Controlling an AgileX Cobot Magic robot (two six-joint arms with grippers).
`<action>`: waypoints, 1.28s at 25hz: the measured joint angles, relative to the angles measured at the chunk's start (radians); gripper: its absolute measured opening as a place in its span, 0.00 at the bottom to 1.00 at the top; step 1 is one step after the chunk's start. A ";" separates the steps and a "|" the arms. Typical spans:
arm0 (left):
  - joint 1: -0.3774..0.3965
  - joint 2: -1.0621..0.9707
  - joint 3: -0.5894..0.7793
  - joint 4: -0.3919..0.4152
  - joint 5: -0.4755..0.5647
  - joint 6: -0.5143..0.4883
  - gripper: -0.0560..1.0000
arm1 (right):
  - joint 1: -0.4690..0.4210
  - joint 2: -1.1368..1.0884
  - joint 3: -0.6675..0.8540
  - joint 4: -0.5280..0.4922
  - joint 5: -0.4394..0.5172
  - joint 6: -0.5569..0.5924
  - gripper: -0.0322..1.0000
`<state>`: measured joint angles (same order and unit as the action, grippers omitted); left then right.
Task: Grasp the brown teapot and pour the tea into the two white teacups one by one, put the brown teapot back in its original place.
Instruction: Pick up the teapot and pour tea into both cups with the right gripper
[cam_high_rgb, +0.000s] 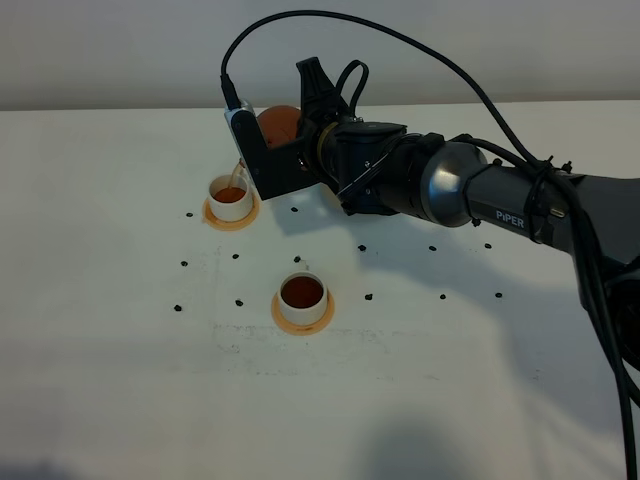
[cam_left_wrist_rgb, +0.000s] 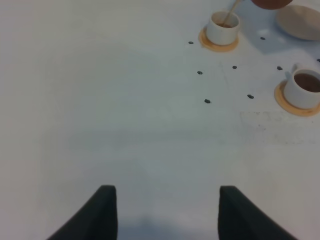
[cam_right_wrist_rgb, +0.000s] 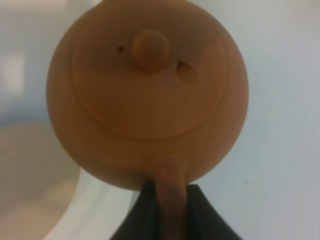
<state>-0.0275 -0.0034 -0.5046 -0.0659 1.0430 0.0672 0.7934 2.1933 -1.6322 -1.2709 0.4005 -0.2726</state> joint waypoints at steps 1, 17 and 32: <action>0.000 0.000 0.000 0.000 0.000 0.000 0.50 | 0.000 0.000 0.000 -0.005 0.000 0.000 0.11; 0.000 0.000 0.000 0.000 0.000 0.000 0.50 | 0.000 0.000 -0.010 -0.051 0.001 -0.007 0.11; 0.000 0.000 0.000 0.000 0.000 0.000 0.50 | 0.000 0.000 -0.010 -0.085 0.006 -0.007 0.11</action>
<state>-0.0275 -0.0034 -0.5046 -0.0659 1.0430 0.0672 0.7934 2.1933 -1.6422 -1.3563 0.4069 -0.2793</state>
